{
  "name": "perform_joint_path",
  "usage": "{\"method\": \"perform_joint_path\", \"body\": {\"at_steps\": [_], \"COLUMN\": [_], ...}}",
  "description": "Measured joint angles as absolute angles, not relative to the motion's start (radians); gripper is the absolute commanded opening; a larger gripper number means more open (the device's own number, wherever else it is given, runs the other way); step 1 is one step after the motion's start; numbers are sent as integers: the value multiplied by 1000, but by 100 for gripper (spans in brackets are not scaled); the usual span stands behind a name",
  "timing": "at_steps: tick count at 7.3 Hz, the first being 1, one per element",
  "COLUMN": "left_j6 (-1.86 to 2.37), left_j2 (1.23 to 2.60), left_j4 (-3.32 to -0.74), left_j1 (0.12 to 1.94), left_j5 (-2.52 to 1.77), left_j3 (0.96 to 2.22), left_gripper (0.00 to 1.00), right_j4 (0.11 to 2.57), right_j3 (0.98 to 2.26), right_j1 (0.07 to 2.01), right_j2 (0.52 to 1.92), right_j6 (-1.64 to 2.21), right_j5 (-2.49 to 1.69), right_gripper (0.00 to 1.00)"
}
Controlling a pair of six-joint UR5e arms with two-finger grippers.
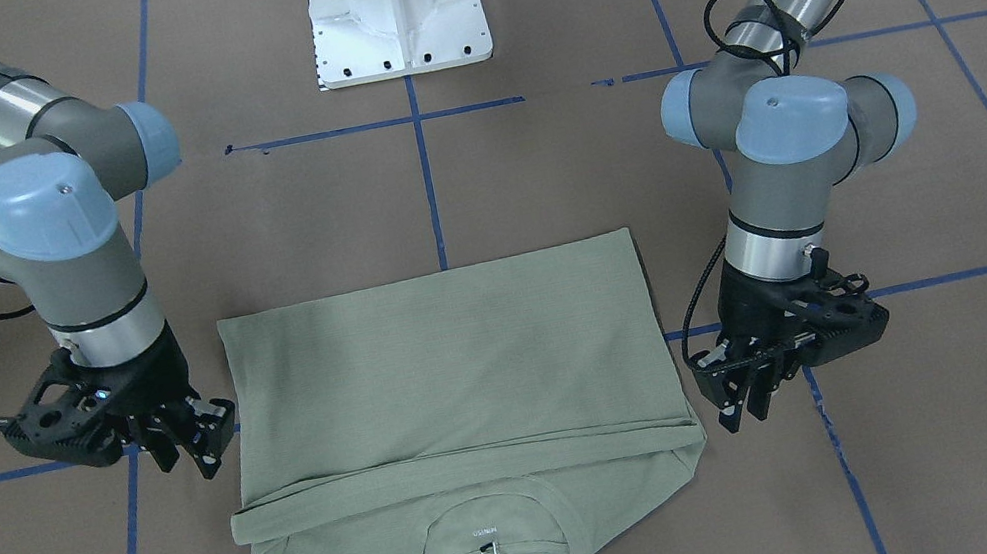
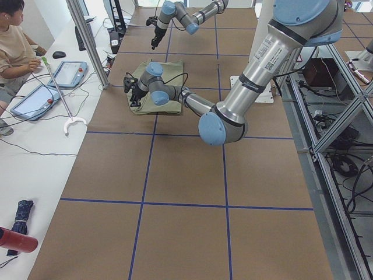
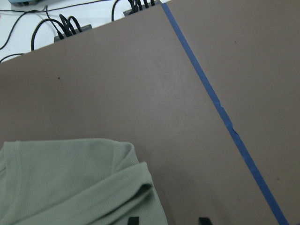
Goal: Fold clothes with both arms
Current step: 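Move the right gripper down to the folded shirt's side edge while the left arm holds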
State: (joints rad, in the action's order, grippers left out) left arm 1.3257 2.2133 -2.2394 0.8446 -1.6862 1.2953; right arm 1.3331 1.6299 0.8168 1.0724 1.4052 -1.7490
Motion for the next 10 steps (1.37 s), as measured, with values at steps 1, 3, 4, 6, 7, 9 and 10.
{"method": "perform_joint_path", "body": {"at_steps": [1,3,4,6,7,9,10], "left_j6": [1326,1326,1326,1328,1329,1330,1331], "left_j2": [2212,2208,2208,2208,2208,2208,2208], "left_j4": [-2240,-2239,-2239,-2238,-2238,-2238,-2237], "left_j1": [845,845,845,845,844,844,844], "left_j5": [-1699,-1710,-1711,-1712,-1712,-1712,-1712], "left_j3": [1299,1300,1301,1301,1301,1303,1308], "left_gripper": [43,43,43,43,43,43,43], "right_j4": [1330,1302,1286,1275,1274,1273,1273], "right_j3": [1703,1758,1763,1759,1757,1754,1753], "right_j1": [782,713,676,618,606,593,588], "right_j2": [1136,1194,1212,1241,1253,1272,1274], "right_j6": [1467,1685,1772,1854,1867,1874,1875], "right_j5": [-1759,-1758,-1744,-1712,-1706,-1701,-1700], "right_gripper": [66,68,68,68,67,64,62]}}
